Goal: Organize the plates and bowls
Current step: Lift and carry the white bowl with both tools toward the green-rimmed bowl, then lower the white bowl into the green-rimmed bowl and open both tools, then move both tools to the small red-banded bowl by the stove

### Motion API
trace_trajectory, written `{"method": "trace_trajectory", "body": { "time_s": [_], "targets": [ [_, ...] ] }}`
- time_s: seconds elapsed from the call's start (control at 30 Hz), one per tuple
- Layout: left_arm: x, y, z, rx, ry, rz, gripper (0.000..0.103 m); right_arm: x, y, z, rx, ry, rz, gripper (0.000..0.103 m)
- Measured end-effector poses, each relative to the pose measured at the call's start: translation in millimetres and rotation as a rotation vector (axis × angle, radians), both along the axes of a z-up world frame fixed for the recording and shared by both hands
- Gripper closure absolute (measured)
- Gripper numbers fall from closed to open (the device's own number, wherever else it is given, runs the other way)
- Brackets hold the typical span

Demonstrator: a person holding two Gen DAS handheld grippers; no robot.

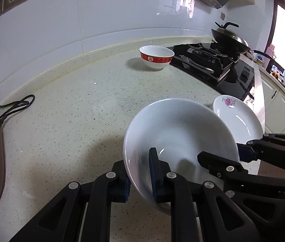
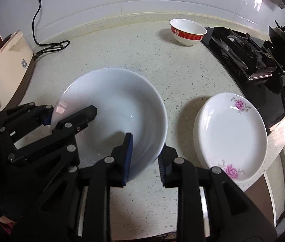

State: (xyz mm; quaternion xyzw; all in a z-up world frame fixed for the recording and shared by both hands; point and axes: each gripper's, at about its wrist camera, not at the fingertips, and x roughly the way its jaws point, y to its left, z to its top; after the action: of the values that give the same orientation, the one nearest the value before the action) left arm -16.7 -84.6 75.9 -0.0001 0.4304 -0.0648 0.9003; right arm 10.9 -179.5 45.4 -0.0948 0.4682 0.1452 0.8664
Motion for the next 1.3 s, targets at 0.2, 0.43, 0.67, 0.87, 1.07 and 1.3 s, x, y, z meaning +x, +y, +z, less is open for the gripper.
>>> {"method": "trace_trajectory", "body": {
  "time_s": [0.2, 0.43, 0.67, 0.87, 1.07, 1.3],
  "targets": [
    [-1, -5, -2, 0.054, -0.03, -0.004, 0.081, -3, 0, -5, -0.047, -0.04, 0.003, 0.073],
    [0, -5, -6, 0.078, -0.031, 0.002, 0.081, -2, -3, -11, -0.011, -0.032, -0.003, 0.071],
    [-1, -2, -5, 0.081, -0.064, 0.001, 0.061, -7, -15, -13, 0.085, -0.063, -0.033, 0.055],
    [-3, 4, 2, 0.061, -0.121, 0.02, 0.034, -5, -36, -8, 0.181, -0.047, -0.055, 0.045],
    [0, 3, -2, 0.059, -0.11, 0.012, 0.032, -2, -50, -2, 0.294, -0.012, -0.05, 0.042],
    [2, 4, -3, 0.051, -0.104, 0.014, 0.032, 12, -68, 5, 0.374, 0.019, -0.067, 0.041]
  ]
}}
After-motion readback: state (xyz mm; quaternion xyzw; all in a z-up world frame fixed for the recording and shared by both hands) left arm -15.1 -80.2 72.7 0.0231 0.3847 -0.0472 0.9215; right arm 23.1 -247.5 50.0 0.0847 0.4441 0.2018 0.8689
